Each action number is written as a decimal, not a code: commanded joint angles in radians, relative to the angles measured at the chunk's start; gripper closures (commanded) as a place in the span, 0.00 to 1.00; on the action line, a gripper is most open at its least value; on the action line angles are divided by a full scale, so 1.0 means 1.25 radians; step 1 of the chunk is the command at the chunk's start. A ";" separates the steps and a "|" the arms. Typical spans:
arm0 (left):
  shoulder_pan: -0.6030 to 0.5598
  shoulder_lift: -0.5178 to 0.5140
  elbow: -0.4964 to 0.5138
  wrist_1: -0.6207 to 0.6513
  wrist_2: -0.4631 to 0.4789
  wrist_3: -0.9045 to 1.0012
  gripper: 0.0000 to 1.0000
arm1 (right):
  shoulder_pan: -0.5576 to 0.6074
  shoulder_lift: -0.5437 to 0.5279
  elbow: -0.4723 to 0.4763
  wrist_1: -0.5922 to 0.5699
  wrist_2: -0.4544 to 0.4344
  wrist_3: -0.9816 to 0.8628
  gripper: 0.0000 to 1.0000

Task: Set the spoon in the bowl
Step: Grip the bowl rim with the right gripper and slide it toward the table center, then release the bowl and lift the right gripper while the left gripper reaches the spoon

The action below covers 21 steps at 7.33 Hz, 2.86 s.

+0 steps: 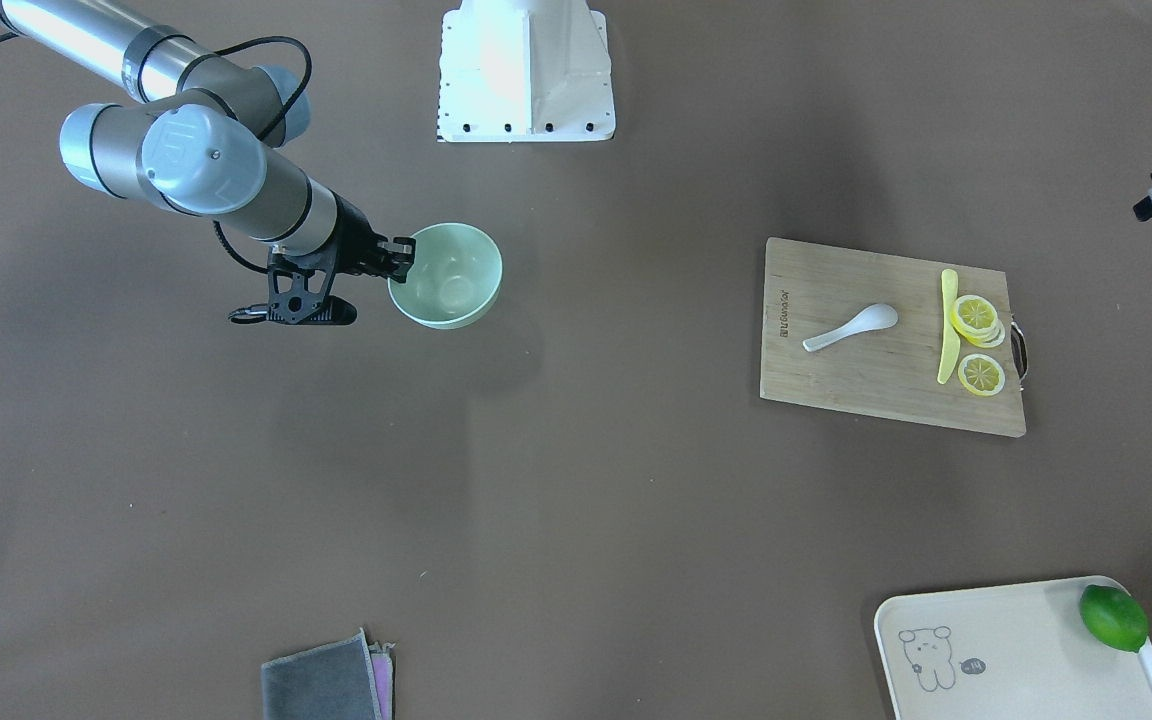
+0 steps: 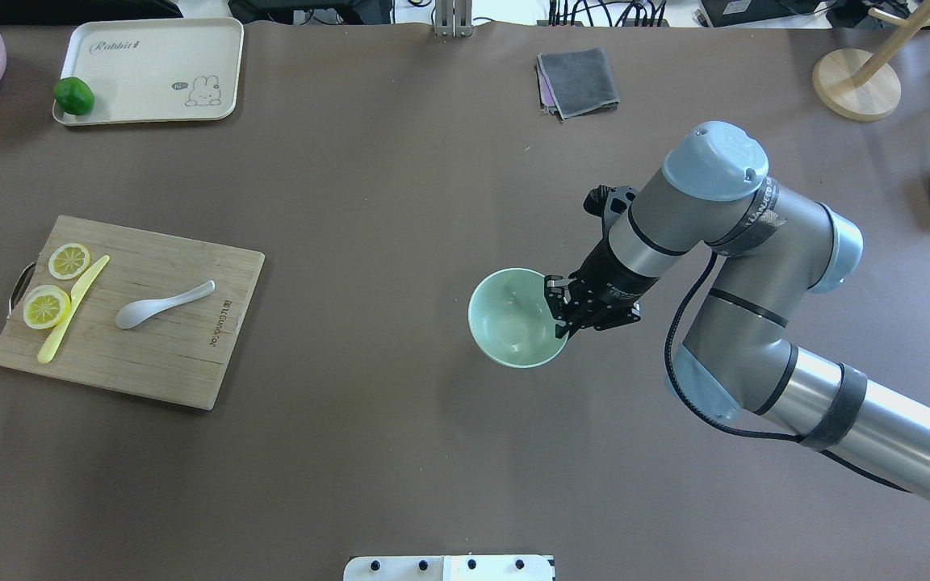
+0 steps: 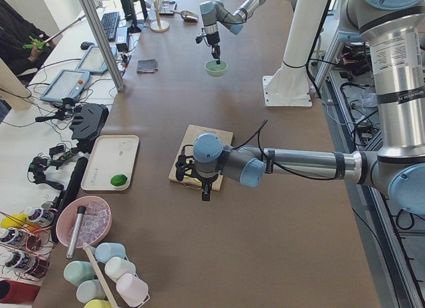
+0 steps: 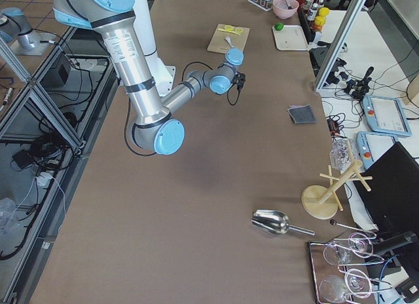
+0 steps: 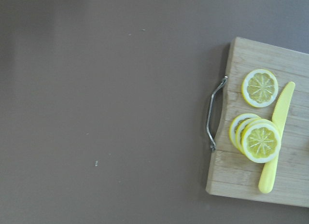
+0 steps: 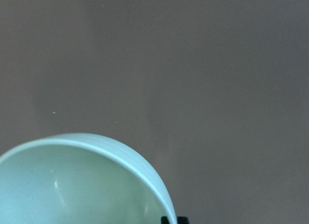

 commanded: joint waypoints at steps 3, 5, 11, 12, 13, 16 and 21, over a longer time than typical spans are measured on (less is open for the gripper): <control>0.165 -0.111 0.000 -0.031 0.004 -0.190 0.02 | -0.078 0.048 0.000 0.011 -0.097 0.093 1.00; 0.212 -0.149 0.000 -0.031 0.005 -0.211 0.02 | -0.100 0.061 -0.014 0.029 -0.159 0.098 1.00; 0.331 -0.198 -0.018 -0.031 0.088 -0.271 0.02 | -0.099 0.117 -0.090 0.044 -0.162 0.141 0.00; 0.386 -0.199 -0.032 -0.031 0.151 -0.267 0.02 | -0.086 0.117 -0.088 0.044 -0.153 0.142 0.00; 0.427 -0.197 -0.061 -0.031 0.202 -0.267 0.02 | -0.065 0.116 -0.087 0.044 -0.129 0.137 0.00; 0.445 -0.195 -0.094 -0.024 0.243 -0.237 0.02 | 0.003 0.089 -0.086 0.041 -0.031 0.111 0.00; 0.431 -0.158 -0.115 0.019 0.435 0.098 0.02 | 0.031 0.034 -0.081 0.038 -0.045 0.071 0.00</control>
